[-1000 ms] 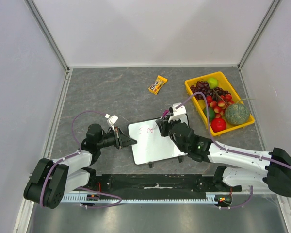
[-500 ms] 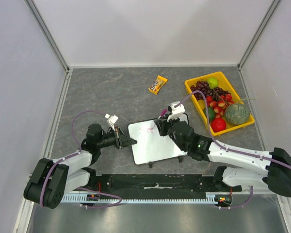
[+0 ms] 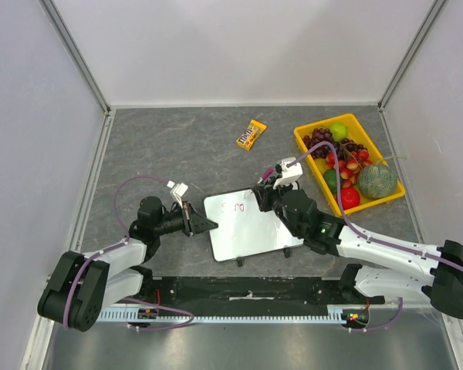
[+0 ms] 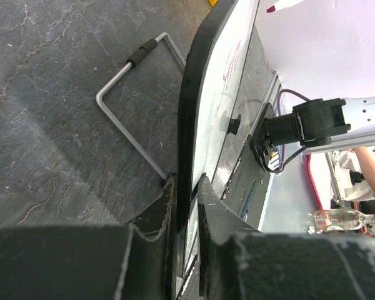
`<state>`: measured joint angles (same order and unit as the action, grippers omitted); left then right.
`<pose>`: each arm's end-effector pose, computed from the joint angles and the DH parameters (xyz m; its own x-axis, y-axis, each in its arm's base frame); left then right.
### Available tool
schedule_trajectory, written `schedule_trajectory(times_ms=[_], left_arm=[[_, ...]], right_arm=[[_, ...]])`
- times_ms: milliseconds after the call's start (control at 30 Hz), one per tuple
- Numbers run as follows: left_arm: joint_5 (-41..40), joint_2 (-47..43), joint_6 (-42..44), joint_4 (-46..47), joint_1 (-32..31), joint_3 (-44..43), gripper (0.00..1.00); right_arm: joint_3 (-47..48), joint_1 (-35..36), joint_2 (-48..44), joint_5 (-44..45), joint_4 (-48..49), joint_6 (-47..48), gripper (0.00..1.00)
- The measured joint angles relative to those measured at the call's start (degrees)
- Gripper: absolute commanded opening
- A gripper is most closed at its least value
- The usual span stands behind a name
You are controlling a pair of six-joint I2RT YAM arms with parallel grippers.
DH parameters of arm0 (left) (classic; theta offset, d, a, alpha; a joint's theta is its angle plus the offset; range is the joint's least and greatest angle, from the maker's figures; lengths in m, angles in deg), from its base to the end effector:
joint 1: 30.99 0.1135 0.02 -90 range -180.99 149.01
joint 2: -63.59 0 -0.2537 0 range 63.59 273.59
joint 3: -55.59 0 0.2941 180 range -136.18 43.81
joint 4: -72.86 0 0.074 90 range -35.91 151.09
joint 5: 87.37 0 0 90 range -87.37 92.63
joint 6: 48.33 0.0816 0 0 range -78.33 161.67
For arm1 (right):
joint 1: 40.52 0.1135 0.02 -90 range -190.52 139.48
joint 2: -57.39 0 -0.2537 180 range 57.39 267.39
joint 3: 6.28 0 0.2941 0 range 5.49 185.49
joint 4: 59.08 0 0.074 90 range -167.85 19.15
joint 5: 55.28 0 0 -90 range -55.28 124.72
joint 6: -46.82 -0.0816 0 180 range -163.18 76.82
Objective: Write a sentence on the whiteboard
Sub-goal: Write on the whiteboard marker without the cap.
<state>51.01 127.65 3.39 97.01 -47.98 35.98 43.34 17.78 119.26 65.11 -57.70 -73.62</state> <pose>0.2109 -0.1282 0.0912 -0.7961 -0.1870 -0.5756 0.4732 0.4006 -0.7846 0.2083 0.2587 0.2476 -0.3250 0.3055 -0.8950 -0.3575 0.8365 0.4153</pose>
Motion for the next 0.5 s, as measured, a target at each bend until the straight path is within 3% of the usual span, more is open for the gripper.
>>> schedule_trajectory(times_ms=[500], left_arm=[[-0.07,0.02,-0.02,-0.04,0.00,0.00,0.02]], right_arm=[[-2.19,-0.07,1.31,-0.20,0.55,-1.14,0.00]])
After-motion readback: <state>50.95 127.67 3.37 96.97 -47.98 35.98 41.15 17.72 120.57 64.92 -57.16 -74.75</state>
